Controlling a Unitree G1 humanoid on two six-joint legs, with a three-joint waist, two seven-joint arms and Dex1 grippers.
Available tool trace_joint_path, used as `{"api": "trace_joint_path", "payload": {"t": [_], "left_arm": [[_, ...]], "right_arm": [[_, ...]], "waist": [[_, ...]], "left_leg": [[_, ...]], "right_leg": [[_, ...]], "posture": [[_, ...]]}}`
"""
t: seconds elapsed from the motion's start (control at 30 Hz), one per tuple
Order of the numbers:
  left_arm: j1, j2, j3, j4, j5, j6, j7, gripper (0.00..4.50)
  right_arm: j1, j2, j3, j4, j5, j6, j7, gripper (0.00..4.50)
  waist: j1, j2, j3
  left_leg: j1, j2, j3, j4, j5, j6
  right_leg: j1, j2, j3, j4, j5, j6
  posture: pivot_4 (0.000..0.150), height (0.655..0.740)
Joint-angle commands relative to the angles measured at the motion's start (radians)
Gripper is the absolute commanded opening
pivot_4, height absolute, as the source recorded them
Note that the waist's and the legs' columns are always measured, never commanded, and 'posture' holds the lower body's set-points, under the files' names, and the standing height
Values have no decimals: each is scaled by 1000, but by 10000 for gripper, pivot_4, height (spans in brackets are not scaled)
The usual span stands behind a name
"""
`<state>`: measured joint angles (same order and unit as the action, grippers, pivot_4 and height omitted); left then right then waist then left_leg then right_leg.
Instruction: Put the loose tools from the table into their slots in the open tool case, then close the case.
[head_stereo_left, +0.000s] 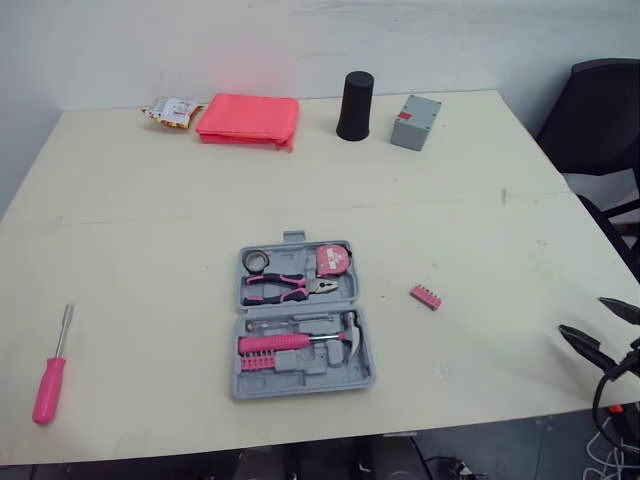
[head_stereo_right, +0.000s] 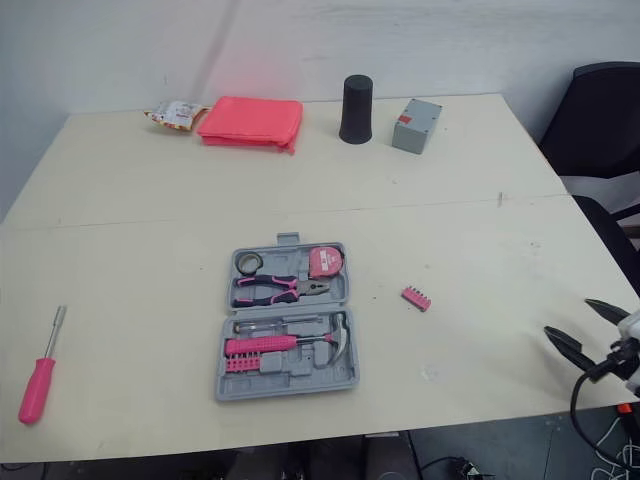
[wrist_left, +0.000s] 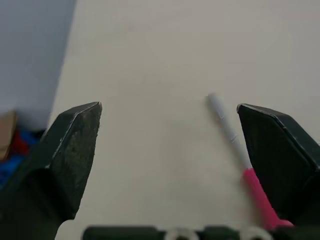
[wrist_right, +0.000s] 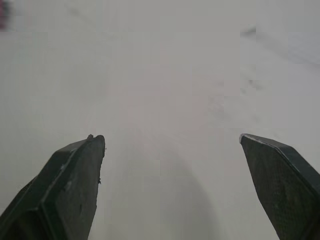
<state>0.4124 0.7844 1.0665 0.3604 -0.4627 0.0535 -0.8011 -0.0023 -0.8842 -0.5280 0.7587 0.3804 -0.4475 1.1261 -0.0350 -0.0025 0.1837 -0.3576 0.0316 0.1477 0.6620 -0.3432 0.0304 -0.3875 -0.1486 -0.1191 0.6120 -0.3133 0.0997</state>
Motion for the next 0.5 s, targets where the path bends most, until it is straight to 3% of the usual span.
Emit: {"api": "trace_joint_path", "payload": {"t": [0.03, 0.3, 0.5], "left_arm": [[12, 38, 50, 66, -2, -71, 5, 43969], [55, -43, 42, -91, -76, -77, -31, 43969], [30, -92, -142, -451, -125, -11, -68, 43969]], "right_arm": [[-12, -1, -26, -33, 18, 0, -41, 45000], [-28, 68, 105, -364, 34, 152, -68, 45000], [-39, 141, 276, -656, 69, 409, -87, 45000]], "waist": [[1, -2, -1], [1, -1, -2], [11, -2, -2]], "left_leg": [[0, 0, 0, 0, 0, 0], [-7, 0, 1, -2, 1, -3], [-11, 0, 1, 0, 2, -2]], "right_leg": [[-1, 0, 1, 0, 0, 0], [-5, 0, 3, 2, 0, 0], [-7, 0, 2, 5, 0, 0]], "posture": [[1500, 7400], [1500, 7400], [1500, 7400]]}}
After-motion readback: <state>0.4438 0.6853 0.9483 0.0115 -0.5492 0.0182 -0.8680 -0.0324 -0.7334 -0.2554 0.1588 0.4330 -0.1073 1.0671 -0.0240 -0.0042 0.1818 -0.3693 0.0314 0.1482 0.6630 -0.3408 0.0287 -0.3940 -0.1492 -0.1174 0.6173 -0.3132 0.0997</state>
